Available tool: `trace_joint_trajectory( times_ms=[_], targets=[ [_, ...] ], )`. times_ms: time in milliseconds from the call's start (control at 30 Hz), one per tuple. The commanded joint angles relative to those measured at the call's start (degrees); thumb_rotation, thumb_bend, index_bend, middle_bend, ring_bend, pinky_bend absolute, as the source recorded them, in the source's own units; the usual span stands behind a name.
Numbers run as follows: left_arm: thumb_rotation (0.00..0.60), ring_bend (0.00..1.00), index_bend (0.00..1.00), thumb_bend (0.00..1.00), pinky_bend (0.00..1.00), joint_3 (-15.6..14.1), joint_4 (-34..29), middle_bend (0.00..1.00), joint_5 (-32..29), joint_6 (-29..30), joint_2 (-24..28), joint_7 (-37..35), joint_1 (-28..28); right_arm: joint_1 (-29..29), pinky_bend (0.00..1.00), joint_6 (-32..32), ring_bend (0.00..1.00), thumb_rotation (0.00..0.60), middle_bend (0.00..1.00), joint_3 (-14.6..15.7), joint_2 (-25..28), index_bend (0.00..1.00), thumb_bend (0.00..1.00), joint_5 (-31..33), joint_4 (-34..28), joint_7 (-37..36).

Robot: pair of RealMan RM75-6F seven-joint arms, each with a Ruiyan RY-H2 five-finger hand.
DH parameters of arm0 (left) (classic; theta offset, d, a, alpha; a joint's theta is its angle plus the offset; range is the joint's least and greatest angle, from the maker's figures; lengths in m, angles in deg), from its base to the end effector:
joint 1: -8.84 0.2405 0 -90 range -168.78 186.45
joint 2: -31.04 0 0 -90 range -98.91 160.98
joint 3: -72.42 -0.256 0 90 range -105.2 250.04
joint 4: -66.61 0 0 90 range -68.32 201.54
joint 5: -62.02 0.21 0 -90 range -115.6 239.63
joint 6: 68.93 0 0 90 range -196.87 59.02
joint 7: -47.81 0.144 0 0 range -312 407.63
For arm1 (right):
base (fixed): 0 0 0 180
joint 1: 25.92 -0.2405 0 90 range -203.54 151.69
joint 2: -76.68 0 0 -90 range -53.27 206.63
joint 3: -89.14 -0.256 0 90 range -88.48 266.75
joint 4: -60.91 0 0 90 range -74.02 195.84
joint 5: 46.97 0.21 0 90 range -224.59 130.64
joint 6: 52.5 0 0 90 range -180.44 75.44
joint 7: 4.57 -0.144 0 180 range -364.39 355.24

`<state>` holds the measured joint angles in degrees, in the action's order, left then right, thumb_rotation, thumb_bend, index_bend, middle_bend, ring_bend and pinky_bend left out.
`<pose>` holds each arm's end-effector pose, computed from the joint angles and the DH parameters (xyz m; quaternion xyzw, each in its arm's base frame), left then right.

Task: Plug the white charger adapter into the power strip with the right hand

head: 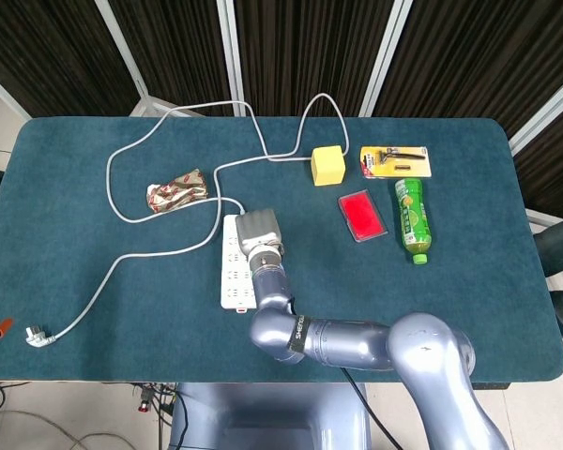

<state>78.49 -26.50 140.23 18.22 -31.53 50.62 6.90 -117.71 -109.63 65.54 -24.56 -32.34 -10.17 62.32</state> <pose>-0.3303 0.1744 0.1869 -0.5345 -0.3859 -0.3595 0.6604 0.0786 -0.4048 -0.0721 0.7647 -0.4016 0.1991 0.4629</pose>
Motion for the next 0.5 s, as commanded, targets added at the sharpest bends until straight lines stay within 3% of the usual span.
trace_joint_trajectory(
  times_ms=[33, 500],
  targets=[
    [0.600, 0.00, 0.20, 0.08, 0.00, 0.00, -0.02, 0.00, 0.01, 0.03, 0.01, 0.02, 0.01, 1.47, 0.31, 0.63, 0.53, 0.600, 0.60, 0.47, -1.21, 0.74, 0.50, -4.67, 0.75, -2.23],
    [0.600, 0.00, 0.20, 0.08, 0.00, 0.07, -0.07, 0.00, -0.29, -0.07, -0.11, 0.42, -0.06, 3.51, 0.31, 2.58, 0.53, 0.600, 0.60, -0.35, -1.78, 0.74, 0.50, -6.12, 0.62, -2.04]
  ],
)
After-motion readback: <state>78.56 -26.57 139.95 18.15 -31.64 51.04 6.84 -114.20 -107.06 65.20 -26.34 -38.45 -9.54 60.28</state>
